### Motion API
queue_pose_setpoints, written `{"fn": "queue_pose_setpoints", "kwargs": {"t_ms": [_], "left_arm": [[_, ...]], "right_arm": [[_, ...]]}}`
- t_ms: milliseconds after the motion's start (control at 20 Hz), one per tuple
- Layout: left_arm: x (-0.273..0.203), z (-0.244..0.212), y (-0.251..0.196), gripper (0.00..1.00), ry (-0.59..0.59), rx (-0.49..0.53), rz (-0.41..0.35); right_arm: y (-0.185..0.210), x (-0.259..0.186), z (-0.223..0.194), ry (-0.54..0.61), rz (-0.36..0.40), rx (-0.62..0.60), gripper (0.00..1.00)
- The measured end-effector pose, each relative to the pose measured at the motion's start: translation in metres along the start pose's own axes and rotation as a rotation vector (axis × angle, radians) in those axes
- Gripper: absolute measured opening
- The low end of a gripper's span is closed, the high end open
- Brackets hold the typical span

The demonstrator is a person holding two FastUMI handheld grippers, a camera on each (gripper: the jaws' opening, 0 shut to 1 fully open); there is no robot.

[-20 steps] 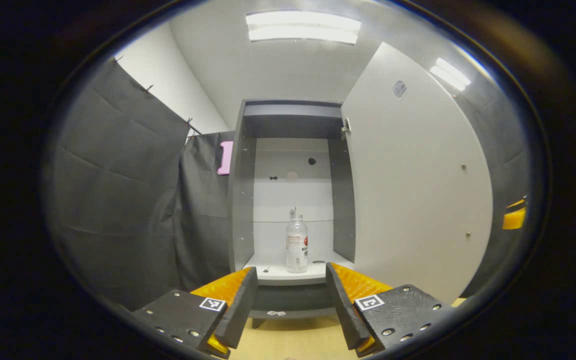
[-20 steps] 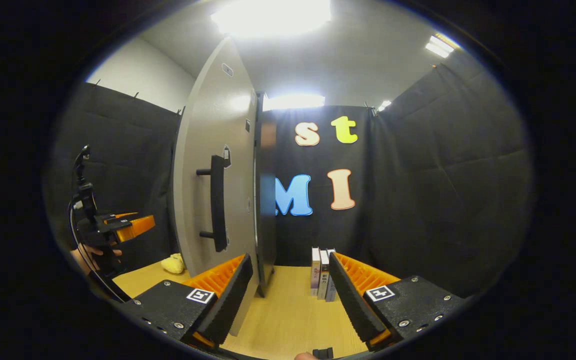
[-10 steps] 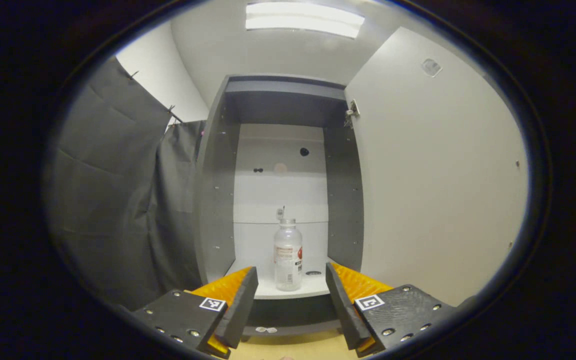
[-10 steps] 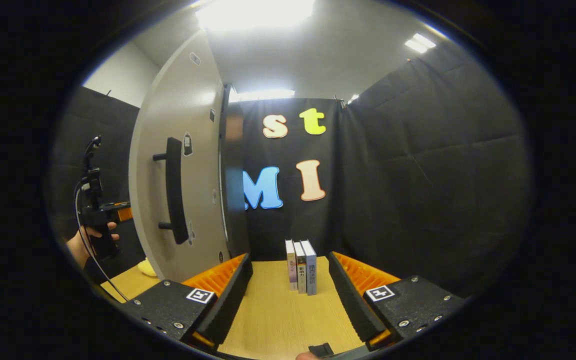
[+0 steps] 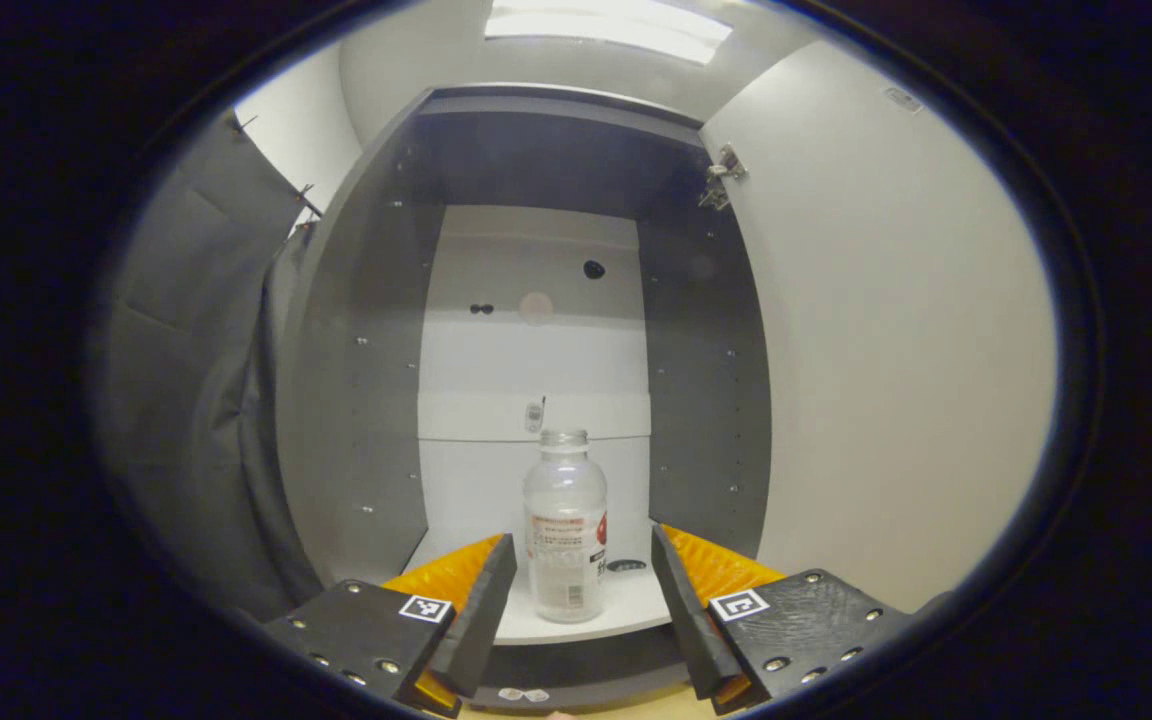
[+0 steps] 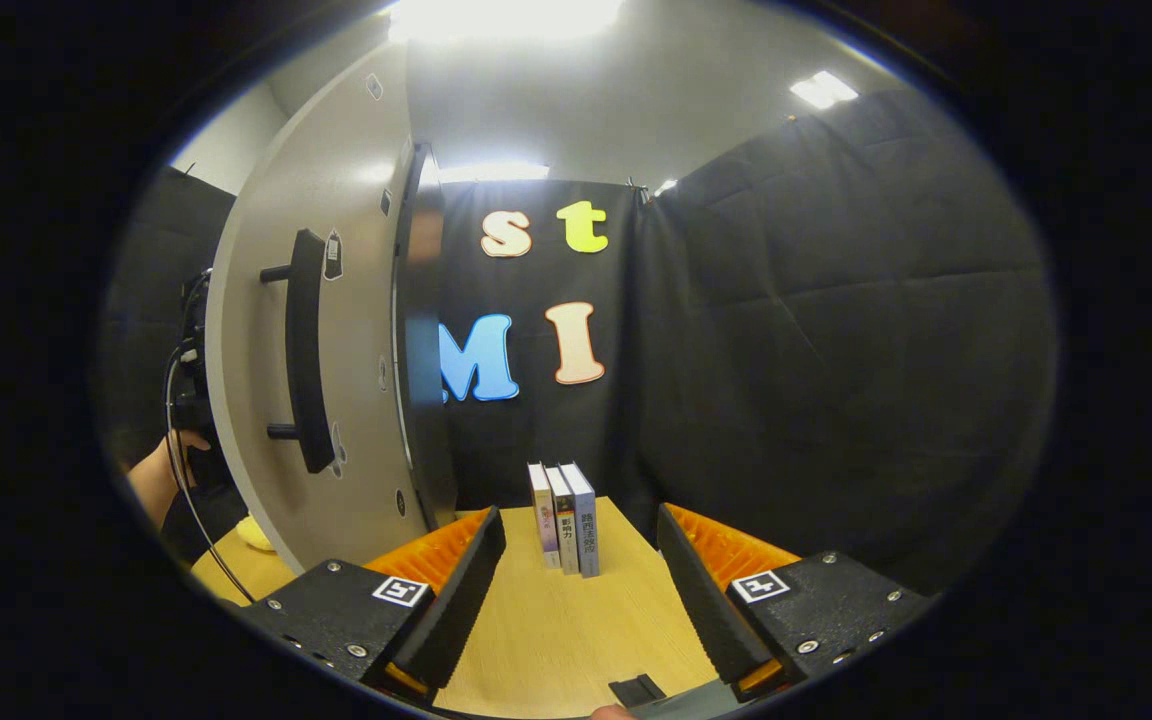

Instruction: Open the cabinet door with the right hand, grasp the bottle in the cabinet with the left hand and place it on the coaster, then close the cabinet door with the right hand.

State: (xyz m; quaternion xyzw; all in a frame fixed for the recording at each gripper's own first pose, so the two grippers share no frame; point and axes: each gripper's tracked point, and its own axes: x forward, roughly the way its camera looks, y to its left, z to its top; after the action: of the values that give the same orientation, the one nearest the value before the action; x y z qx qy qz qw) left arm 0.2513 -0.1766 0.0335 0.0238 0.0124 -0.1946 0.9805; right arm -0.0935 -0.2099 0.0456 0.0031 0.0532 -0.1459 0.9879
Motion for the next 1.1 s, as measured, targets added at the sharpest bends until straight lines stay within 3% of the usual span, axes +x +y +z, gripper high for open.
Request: {"fn": "queue_pose_setpoints", "kwargs": {"t_ms": [50, 350, 400, 750, 900, 950, 1000, 1050, 1100], "left_arm": [[0.009, -0.005, 0.000, 0.78, 0.008, 0.002, -0.011], [0.053, -0.030, 0.003, 0.82, 0.023, 0.007, -0.024], [0.059, -0.033, 0.006, 0.78, 0.029, 0.008, -0.017], [0.087, -0.049, 0.020, 0.78, 0.059, -0.032, 0.010], [0.093, -0.049, 0.019, 0.78, 0.071, -0.024, -0.014], [0.092, -0.049, 0.014, 0.71, 0.081, -0.017, -0.029], [0.090, -0.046, 0.014, 0.76, 0.084, -0.009, -0.030], [0.086, -0.042, 0.015, 0.71, 0.076, -0.005, -0.030], [0.082, -0.034, 0.015, 0.76, 0.057, -0.005, -0.029]], "right_arm": [[0.002, 0.001, 0.000, 0.003, -0.007, 0.005, 0.94], [-0.002, -0.002, -0.009, 0.029, -0.078, 0.045, 0.94], [-0.002, -0.002, -0.012, 0.038, -0.093, 0.052, 0.94], [-0.002, -0.007, -0.011, 0.039, -0.143, 0.067, 0.94], [0.002, -0.008, -0.008, 0.031, -0.140, 0.054, 0.92], [0.003, -0.009, -0.006, 0.021, -0.137, 0.048, 0.94], [0.003, -0.007, -0.007, 0.018, -0.133, 0.044, 0.94], [0.004, -0.007, -0.007, 0.019, -0.125, 0.046, 0.94], [0.007, -0.006, -0.006, 0.015, -0.112, 0.053, 0.94]]}}
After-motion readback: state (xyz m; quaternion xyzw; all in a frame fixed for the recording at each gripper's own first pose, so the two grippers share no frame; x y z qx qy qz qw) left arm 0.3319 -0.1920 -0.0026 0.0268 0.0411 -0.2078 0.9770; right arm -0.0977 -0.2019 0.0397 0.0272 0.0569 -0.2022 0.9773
